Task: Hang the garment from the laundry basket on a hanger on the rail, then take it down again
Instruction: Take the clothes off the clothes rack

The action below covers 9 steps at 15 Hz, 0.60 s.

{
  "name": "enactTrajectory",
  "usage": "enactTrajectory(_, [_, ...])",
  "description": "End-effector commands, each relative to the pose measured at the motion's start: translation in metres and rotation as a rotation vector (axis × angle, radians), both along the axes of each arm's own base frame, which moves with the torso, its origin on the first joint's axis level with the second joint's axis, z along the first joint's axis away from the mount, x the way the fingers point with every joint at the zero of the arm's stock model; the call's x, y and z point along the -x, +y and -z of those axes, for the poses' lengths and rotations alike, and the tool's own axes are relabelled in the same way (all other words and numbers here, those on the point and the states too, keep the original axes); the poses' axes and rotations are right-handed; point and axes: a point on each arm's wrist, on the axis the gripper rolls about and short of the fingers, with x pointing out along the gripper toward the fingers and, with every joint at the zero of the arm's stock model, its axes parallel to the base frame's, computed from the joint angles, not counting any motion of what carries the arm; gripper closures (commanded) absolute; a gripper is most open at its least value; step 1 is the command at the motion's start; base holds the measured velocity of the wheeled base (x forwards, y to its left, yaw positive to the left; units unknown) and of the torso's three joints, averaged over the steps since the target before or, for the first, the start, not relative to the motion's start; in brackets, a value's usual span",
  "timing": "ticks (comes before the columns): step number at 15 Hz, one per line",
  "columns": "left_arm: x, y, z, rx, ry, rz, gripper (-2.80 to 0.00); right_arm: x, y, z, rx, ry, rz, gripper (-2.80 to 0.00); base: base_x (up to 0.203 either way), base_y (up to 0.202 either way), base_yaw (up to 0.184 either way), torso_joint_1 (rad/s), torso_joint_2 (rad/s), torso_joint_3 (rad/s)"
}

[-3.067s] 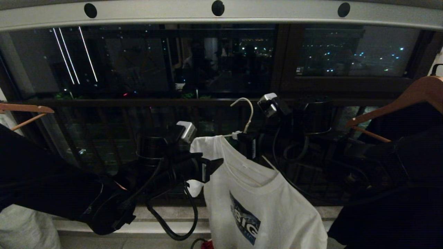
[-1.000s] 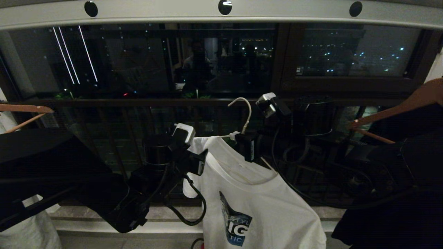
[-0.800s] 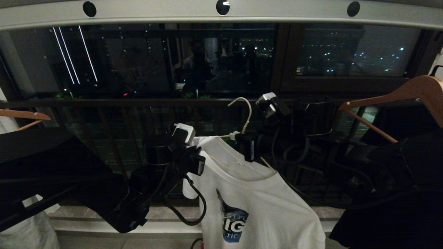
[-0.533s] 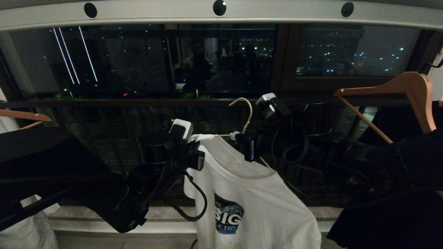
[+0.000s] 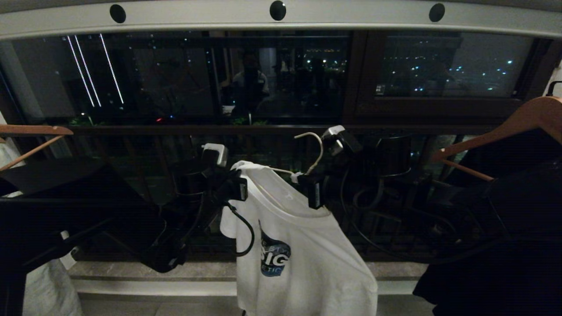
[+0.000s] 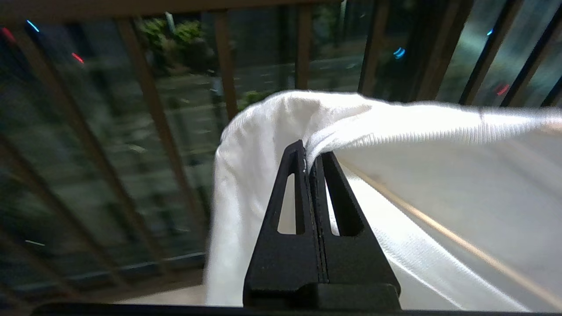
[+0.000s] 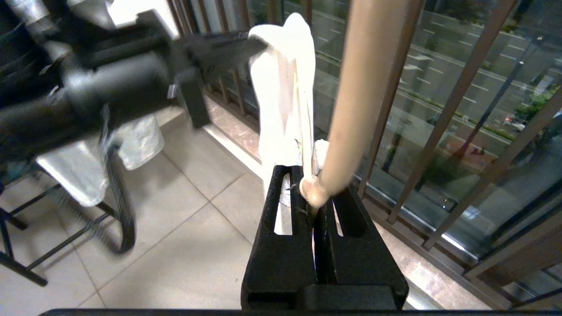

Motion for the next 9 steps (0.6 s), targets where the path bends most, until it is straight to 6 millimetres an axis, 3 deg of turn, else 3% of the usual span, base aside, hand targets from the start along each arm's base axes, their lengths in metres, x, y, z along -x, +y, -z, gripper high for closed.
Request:
enactTrajectory(1, [-0.009,0.005,0.005,0.048,0.015,0.019,0.0,-0.001,0.001,0.003,0.003,0.002,-0.002,0.0,0.0,0.0,0.0,0.0,0.0,0.0])
enactTrajectory(9, [-0.031,0.023,-0.019,0.298,0.017,-0.011,0.0,-0.001,-0.001,0.002,0.005,0.0,0.001,0.0,0.0,0.0,0.0,0.0,0.0,0.0])
